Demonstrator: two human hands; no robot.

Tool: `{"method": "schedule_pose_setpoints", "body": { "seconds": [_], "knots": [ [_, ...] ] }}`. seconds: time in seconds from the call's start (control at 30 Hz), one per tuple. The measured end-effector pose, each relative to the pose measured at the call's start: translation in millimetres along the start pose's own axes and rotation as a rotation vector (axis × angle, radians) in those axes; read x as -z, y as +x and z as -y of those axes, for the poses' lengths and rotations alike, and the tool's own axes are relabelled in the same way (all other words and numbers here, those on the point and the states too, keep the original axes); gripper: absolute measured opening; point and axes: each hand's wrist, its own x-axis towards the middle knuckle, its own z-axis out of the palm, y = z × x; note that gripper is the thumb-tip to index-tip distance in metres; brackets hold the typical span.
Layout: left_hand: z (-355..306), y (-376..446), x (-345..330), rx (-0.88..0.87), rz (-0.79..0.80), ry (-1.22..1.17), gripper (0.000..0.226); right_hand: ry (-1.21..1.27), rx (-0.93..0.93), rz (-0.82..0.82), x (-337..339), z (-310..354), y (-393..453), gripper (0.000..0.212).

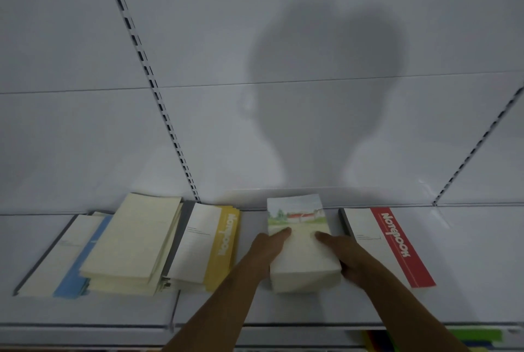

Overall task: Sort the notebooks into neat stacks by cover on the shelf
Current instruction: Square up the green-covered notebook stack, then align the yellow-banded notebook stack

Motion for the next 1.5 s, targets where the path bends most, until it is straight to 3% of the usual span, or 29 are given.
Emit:
{"method": "schedule_pose_setpoints", "body": {
  "seconds": [0.2,0.47,0.6,0.8,0.9,1.03,1.13,1.27,1.5],
  "knots": [
    [2,-1,-13,-0.122,-0.153,0.247,0.068,-0.037,-0.028,-0.104,-1,2,8,0.021],
    [1,3,-22,-0.131,-0.194,0.299,0.068,-0.141,-0.02,-0.169,0,3,16,0.024],
    [-3,-2,-20,-0.114,-0.199,0.393,0.083,-0.2,0.007,-0.14,-1,6,14,0.015],
    [-7,-1,-16,-0.122,-0.221,0.44,0.076,-0.401,0.059,-0.151,-10,11,6,0.04],
    [-8,-6,-12,-0.127,-0.26,0.397,0.074,-0.625,0.221,-0.303,-27,18,-4,0.061],
    [-7,-24,11,-0.226,-0.449,0.383,0.044,-0.734,0.606,-0.451,-65,31,-19,0.056],
    [-6,-37,49,-0.269,-0.555,0.444,0.037,-0.676,0.715,-0.279,-102,36,-16,0.046],
    [-2,-40,104,-0.278,-0.63,0.501,0.043,-0.671,0.511,0.01,-153,38,-12,0.042],
    [-1,-26,162,-0.304,-0.663,0.719,0.047,-0.74,0.318,-0.008,-206,13,5,0.05]
  ]
}}
